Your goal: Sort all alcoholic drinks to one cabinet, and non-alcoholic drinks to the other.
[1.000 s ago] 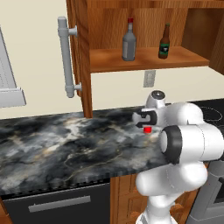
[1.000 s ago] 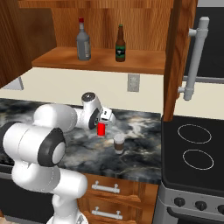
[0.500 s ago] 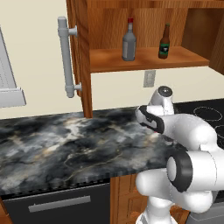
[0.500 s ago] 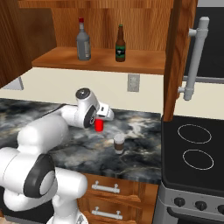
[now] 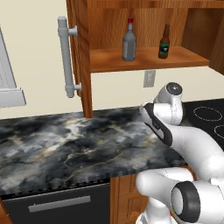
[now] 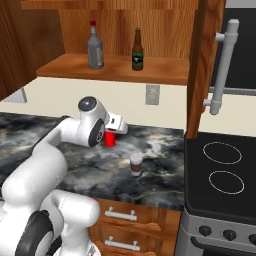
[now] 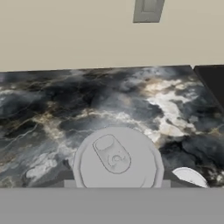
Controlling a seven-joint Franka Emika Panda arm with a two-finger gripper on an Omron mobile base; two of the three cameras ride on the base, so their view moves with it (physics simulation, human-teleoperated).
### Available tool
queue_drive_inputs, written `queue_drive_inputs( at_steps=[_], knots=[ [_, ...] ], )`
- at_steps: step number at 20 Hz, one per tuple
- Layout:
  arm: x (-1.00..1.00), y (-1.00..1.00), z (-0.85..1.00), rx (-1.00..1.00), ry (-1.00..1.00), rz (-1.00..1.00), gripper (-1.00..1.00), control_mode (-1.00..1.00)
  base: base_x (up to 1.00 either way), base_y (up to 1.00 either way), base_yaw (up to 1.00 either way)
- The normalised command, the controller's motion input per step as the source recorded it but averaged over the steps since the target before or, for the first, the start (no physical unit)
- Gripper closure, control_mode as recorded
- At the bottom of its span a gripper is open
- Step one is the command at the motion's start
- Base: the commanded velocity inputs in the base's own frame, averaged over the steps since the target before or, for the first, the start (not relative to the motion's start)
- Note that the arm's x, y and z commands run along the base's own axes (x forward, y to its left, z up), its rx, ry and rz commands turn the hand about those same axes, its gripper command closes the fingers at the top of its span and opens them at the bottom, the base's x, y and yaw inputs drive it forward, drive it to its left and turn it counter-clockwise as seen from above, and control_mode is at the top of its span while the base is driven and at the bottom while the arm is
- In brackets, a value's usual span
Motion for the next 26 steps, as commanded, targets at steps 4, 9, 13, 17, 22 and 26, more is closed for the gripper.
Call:
queue_drive_inputs(
  at_steps=[4, 9, 13, 17, 22, 26],
  knots=[
    [-0.37, 0.00, 0.49, 0.00, -0.05, 0.01, 1.00, -1.00, 0.00, 0.00, 0.00],
    [-0.33, 0.00, 0.50, 0.00, -0.05, 0.01, 1.00, -1.00, 0.00, 0.00, 0.00],
    [-0.36, 0.00, 0.47, 0.00, -0.06, 0.01, 1.00, -1.00, 0.00, 0.00, 0.00],
    [-0.31, 0.00, 0.41, 0.00, -0.03, 0.01, 1.00, -1.00, 0.00, 0.00, 0.00],
    [-0.33, 0.04, 0.33, 0.00, -0.05, 0.02, 1.00, -1.00, 0.00, 0.00, 0.00],
    [-0.36, 0.04, 0.31, 0.00, -0.05, 0.02, 1.00, -1.00, 0.00, 0.00, 0.00]
  ],
)
